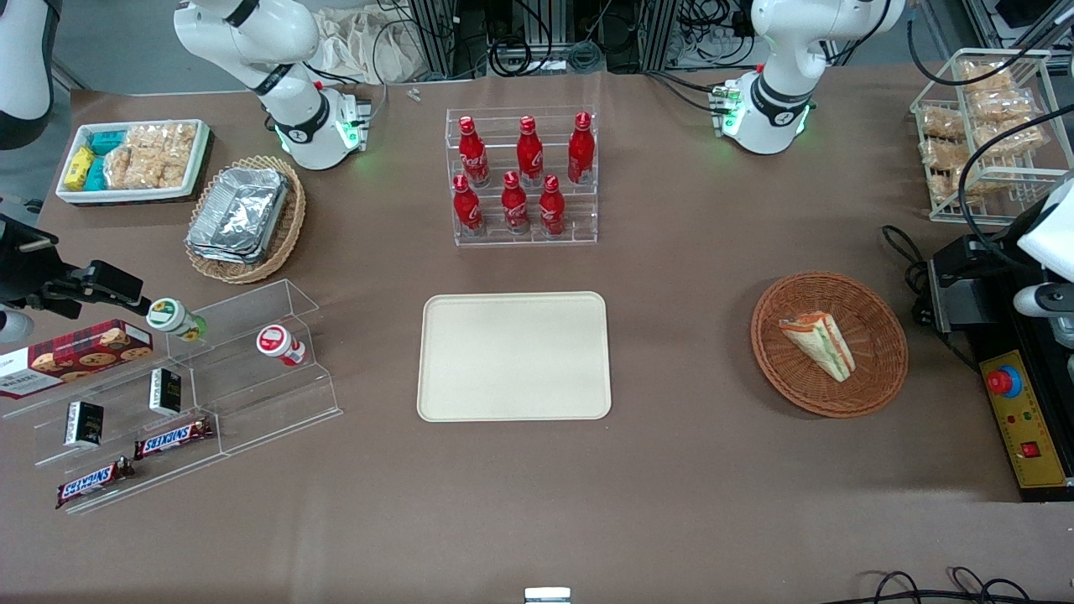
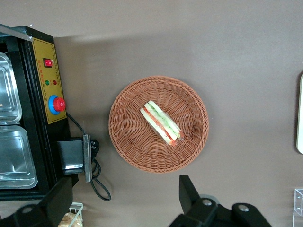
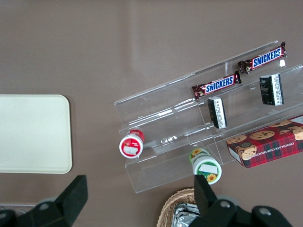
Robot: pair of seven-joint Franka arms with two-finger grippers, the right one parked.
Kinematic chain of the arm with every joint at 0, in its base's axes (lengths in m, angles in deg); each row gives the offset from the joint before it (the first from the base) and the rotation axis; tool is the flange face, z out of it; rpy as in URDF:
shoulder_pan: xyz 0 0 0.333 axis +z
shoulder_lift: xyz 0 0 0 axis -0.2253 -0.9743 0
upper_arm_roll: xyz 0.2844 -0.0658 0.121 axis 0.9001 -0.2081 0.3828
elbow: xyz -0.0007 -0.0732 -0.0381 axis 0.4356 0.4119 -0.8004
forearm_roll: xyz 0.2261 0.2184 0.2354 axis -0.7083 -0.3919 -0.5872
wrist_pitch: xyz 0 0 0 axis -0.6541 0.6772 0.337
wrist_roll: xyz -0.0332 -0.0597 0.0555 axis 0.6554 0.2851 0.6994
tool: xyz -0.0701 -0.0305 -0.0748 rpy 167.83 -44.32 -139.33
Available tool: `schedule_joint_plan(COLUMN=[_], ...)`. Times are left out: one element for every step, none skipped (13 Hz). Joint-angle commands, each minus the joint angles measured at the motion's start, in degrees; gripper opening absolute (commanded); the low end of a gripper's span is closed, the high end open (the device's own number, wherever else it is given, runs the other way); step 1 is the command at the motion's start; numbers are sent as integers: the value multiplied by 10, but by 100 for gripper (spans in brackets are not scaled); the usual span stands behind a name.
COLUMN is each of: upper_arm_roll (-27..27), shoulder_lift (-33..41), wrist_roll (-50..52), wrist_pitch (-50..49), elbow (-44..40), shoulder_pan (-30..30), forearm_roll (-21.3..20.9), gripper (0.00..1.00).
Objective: Place sandwich from basket to tray
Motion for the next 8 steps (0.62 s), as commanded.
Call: schedule_joint_plan(upper_arm_roll=[10,11,9,8,8,7,7,7], shoulder_lift=[6,6,4,4,2,-1,-1,0], wrist_roll=[10,8,8,10,15,26,30,32], wrist_pitch=[-15,-15,-15,-16,-17,-16,-4,6], elbow=[-7,-6,-6,-3,2,6,27,40], shoulder_pan=[-11,-10,-11,-13,-14,-14,-14,-14], forearm_roll=[7,7,7,7,6,7,7,7], gripper=[100,100,100,100,100,100,100,100])
